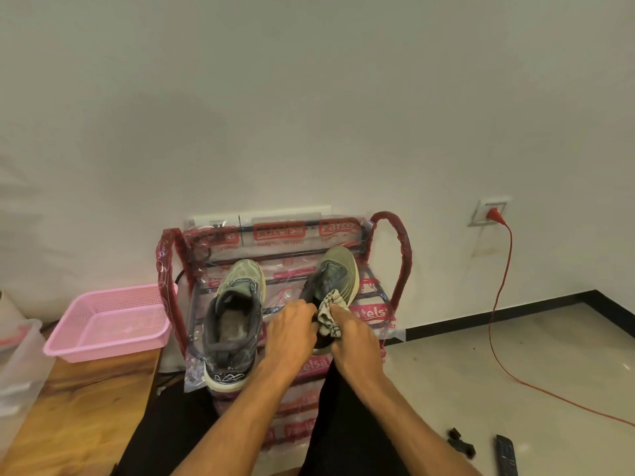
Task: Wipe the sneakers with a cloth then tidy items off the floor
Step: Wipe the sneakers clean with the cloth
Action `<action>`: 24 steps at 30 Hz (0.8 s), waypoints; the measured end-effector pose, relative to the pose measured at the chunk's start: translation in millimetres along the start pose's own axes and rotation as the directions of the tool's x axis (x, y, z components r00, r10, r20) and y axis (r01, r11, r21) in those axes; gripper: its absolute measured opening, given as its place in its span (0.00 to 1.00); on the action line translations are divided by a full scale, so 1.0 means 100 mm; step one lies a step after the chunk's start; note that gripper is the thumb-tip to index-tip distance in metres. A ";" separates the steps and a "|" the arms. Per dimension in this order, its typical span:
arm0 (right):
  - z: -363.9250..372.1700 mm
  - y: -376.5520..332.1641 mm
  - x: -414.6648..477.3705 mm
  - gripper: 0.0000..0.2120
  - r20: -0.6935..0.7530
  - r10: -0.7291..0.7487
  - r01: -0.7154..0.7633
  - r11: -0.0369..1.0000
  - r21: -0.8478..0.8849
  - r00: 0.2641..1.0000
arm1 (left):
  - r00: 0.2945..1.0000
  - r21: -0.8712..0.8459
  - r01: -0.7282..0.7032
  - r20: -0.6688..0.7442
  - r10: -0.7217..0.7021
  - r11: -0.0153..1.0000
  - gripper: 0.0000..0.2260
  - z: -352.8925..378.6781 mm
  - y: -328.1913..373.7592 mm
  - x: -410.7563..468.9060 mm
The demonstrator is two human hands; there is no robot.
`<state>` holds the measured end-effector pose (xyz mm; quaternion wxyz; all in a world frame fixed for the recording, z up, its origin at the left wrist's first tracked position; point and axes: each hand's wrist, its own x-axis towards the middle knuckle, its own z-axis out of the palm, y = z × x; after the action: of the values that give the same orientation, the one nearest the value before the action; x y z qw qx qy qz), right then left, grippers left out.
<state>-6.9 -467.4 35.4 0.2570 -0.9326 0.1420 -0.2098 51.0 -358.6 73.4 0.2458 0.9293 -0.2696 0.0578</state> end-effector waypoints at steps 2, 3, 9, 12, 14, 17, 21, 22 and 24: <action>-0.03 0.04 0.13 0.21 -0.006 0.032 -0.032 0.997 -0.066 0.999 | 1.000 -0.024 0.019 0.008 -0.019 1.000 0.04 0.00 0.03 0.00; -0.06 0.05 0.20 0.20 -0.008 0.060 -0.060 0.995 -0.083 0.998 | 1.000 -0.036 0.028 0.012 -0.028 0.999 0.05 0.00 0.04 -0.01; -0.17 0.03 0.33 0.20 0.082 0.138 -0.135 0.990 -0.040 0.987 | 0.999 -0.038 0.042 0.016 -0.042 0.998 0.07 0.04 0.05 -0.03; -0.21 0.03 0.21 0.19 0.144 0.109 -0.107 0.994 -0.020 0.983 | 0.999 0.000 0.034 0.000 -0.034 0.999 0.06 0.04 0.07 -0.05; -0.20 0.03 0.16 0.18 0.158 0.083 -0.079 0.996 -0.033 0.984 | 1.000 0.011 0.031 -0.001 -0.031 0.999 0.05 0.04 0.07 -0.06; -0.17 0.02 0.20 0.18 0.113 0.048 -0.038 0.995 -0.092 0.992 | 1.000 -0.012 0.027 0.002 -0.027 1.000 0.06 0.03 0.07 -0.06; -0.17 0.01 0.41 0.18 0.106 -0.010 0.032 0.977 -0.209 0.994 | 0.999 -0.047 0.032 0.019 -0.031 0.998 0.08 0.02 0.10 -0.07; -0.19 0.00 0.47 0.17 0.115 -0.011 0.037 0.973 -0.228 0.993 | 0.999 -0.048 0.036 0.020 -0.035 0.998 0.08 0.01 0.11 -0.06; -0.22 -0.02 0.57 0.17 0.138 0.018 0.017 0.969 -0.247 0.990 | 0.999 -0.042 0.040 0.027 -0.039 0.998 0.08 0.00 0.13 -0.05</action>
<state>32.9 -496.1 72.1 0.1480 -0.9697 0.1488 -0.1248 40.0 -365.3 78.0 0.2631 0.9297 -0.2556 0.0349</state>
